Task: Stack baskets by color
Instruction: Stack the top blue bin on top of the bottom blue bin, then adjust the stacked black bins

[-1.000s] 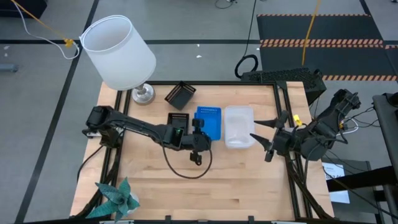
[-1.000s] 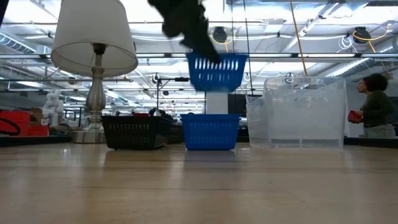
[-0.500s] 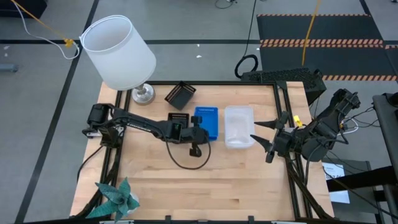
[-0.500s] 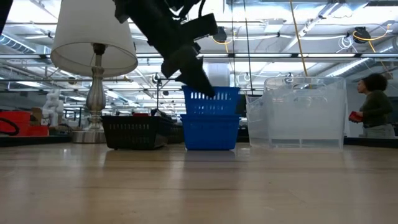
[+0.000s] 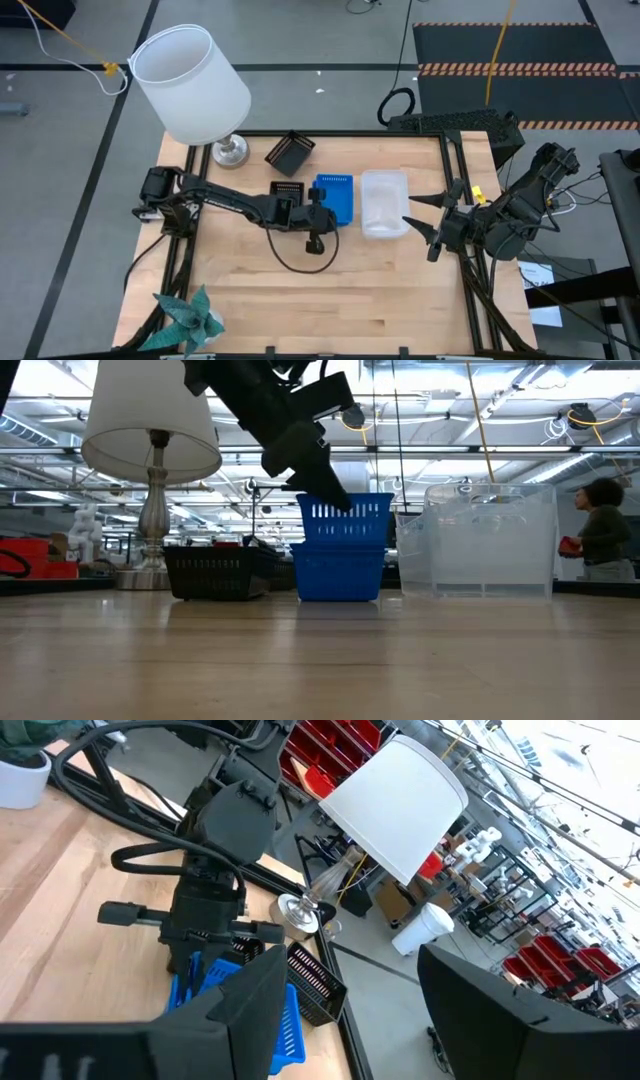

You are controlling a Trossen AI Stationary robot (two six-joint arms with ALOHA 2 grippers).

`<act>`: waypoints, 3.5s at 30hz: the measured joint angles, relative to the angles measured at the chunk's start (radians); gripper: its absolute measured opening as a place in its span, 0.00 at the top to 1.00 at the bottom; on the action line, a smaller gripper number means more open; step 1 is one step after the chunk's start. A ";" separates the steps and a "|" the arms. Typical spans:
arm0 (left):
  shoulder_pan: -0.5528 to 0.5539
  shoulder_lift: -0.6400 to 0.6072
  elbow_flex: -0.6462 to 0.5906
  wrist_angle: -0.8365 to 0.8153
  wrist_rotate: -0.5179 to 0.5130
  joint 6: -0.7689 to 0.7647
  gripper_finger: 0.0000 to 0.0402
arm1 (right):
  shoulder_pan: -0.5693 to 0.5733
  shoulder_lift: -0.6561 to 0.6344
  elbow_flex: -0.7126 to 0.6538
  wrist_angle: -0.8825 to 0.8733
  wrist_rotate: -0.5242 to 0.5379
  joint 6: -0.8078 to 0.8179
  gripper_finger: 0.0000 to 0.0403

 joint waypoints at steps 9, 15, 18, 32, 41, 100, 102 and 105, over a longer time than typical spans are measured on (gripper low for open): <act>0.000 0.000 0.000 0.000 -0.003 -0.020 0.95 | 0.000 0.000 0.000 0.000 0.000 0.000 0.46; -0.001 0.000 0.000 -0.001 -0.003 -0.025 0.95 | 0.000 0.000 0.000 0.000 0.000 0.000 0.46; -0.001 0.000 0.000 -0.001 -0.003 -0.029 0.95 | 0.000 0.000 0.000 0.000 0.000 0.000 0.46; 0.001 0.000 0.000 -0.008 -0.001 -0.055 0.95 | 0.000 0.000 0.000 0.000 -0.003 0.001 0.46; 0.020 0.000 0.000 -0.008 0.068 -0.071 0.95 | 0.000 0.000 0.000 0.000 -0.004 0.001 0.46; 0.173 -0.217 0.005 -0.336 -0.137 -0.009 0.67 | 0.000 0.026 0.000 -0.007 -0.005 0.080 0.46; 0.212 -0.218 0.005 -0.325 -0.137 0.016 0.67 | 0.000 0.027 0.000 -0.007 -0.005 0.080 0.46; 0.268 -0.218 0.005 -0.352 -0.141 0.018 0.67 | 0.000 0.027 0.000 -0.007 -0.005 0.080 0.46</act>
